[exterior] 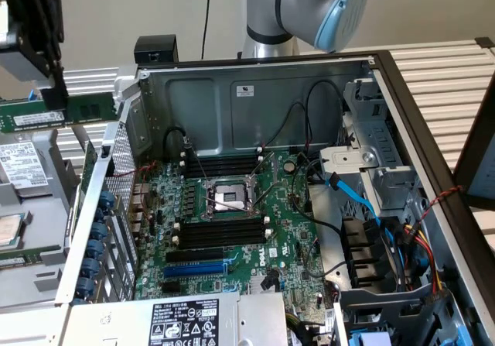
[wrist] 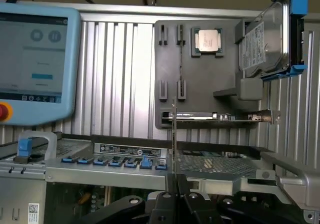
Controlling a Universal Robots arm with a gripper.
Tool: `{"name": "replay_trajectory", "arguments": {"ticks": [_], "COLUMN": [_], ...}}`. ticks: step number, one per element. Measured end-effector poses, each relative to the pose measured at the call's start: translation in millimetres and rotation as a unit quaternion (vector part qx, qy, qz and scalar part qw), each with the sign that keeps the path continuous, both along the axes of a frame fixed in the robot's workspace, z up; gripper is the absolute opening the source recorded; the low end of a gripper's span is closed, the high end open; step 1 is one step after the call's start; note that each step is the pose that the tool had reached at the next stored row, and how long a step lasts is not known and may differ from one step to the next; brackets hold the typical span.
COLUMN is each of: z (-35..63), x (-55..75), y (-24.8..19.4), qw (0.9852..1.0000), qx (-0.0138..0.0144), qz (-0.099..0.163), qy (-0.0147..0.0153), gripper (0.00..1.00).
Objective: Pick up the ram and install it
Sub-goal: 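Reach for the ram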
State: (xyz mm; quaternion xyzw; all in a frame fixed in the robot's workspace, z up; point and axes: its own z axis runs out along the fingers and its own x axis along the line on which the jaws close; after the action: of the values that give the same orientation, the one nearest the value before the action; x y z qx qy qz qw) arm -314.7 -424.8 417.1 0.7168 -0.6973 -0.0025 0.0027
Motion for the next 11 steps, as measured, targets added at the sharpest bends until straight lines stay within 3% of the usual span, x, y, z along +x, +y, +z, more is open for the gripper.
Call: {"name": "replay_trajectory", "arguments": {"ticks": [11], "z": [-7.6], "x": [-45.1], "y": [-3.2], "qw": [1.0], "qx": [0.0], "qz": [0.0], "qy": [0.0], "gripper": [0.12]}}
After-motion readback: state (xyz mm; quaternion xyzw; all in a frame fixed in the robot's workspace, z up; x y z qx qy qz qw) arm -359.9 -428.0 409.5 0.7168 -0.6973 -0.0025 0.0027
